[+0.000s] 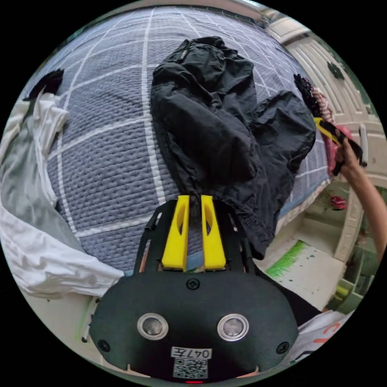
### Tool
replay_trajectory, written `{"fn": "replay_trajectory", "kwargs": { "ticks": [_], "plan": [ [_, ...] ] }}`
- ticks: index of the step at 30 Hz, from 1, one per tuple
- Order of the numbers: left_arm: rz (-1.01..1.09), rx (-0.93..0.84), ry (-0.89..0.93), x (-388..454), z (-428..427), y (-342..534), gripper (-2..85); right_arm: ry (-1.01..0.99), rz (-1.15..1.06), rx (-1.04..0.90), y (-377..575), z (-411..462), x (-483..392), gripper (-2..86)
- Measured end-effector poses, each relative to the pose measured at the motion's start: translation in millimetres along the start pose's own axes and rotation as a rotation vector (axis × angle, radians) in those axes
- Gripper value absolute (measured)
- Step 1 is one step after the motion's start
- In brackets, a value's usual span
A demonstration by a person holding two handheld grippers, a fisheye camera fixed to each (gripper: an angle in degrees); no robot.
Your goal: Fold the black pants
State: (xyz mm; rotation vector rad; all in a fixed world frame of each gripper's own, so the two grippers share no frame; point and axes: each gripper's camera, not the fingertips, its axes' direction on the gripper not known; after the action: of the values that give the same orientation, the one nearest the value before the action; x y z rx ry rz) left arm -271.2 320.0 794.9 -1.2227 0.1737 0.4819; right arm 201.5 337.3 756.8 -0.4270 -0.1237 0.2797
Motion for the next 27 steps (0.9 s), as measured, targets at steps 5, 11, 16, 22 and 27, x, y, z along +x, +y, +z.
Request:
{"fn": "replay_trajectory", "kwargs": {
  "ticks": [5,11,16,22,27],
  "plan": [
    [-0.113,0.045,-0.229,34.1,-24.0,17.4,1.7,-0.099,-0.018,-0.110,-32.9,52.1,15.4,6.7],
    [-0.204,0.000,-0.458,63.2,-35.7,40.7,4.0,0.023,-0.270,-0.182,-51.5,60.8,-30.2,0.0],
    [-0.256,-0.016,-0.483,82.8,-35.0,60.3,7.9,0.192,-0.390,-0.113,-60.4,9.1,-26.1,0.2],
    [-0.222,0.101,-0.302,106.4,-43.1,88.2,8.4,0.160,-0.434,-0.270,-66.6,44.3,5.3,4.0],
    [-0.122,0.070,-0.135,144.1,-23.8,96.5,14.0,0.099,-0.270,0.072,-33.4,-37.1,24.0,1.8]
  ]
}}
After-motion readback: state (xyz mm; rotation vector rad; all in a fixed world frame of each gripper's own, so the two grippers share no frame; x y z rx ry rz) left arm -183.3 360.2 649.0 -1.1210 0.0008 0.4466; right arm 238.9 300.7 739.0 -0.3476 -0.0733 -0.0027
